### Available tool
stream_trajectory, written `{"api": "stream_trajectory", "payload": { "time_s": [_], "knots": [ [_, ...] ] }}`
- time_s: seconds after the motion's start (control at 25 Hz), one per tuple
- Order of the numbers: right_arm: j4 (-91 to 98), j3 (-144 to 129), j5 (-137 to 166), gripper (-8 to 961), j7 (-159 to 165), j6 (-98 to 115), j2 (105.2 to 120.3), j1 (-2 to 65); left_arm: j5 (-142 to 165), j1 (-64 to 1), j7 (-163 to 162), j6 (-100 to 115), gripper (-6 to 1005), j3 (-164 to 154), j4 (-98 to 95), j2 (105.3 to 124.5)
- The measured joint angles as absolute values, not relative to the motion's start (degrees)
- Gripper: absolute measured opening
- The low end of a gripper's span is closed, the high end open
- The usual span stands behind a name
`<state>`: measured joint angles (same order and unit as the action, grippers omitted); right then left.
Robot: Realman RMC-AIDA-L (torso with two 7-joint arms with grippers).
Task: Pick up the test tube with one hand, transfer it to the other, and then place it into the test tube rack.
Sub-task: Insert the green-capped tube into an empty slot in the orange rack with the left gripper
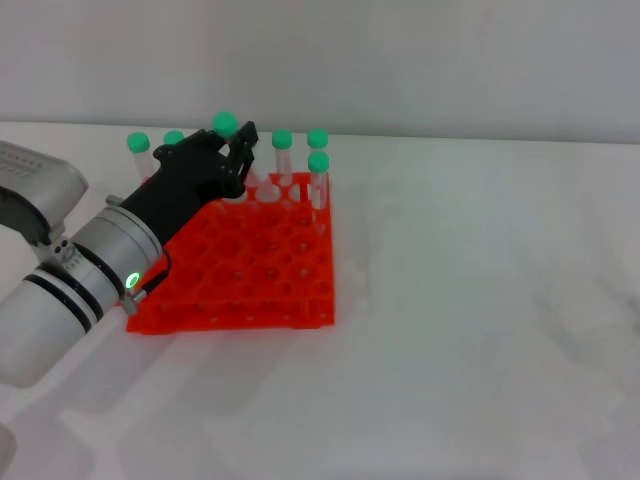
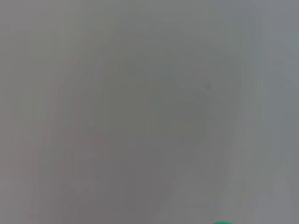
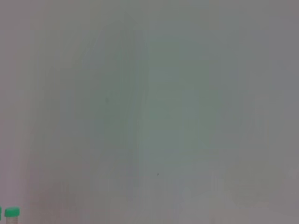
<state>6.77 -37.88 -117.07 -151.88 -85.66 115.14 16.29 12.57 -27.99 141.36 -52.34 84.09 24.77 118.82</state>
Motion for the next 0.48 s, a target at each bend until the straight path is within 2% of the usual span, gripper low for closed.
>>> {"api": "stream_trajectory", "payload": {
  "time_s": [0.48],
  "knots": [
    [6.76, -38.14, -117.07, 872, -151.88, -86.14, 115.14, 16.43, 13.68, -28.47, 141.24, -50.01, 204, 84.08, 24.63, 119.09]
  ]
}}
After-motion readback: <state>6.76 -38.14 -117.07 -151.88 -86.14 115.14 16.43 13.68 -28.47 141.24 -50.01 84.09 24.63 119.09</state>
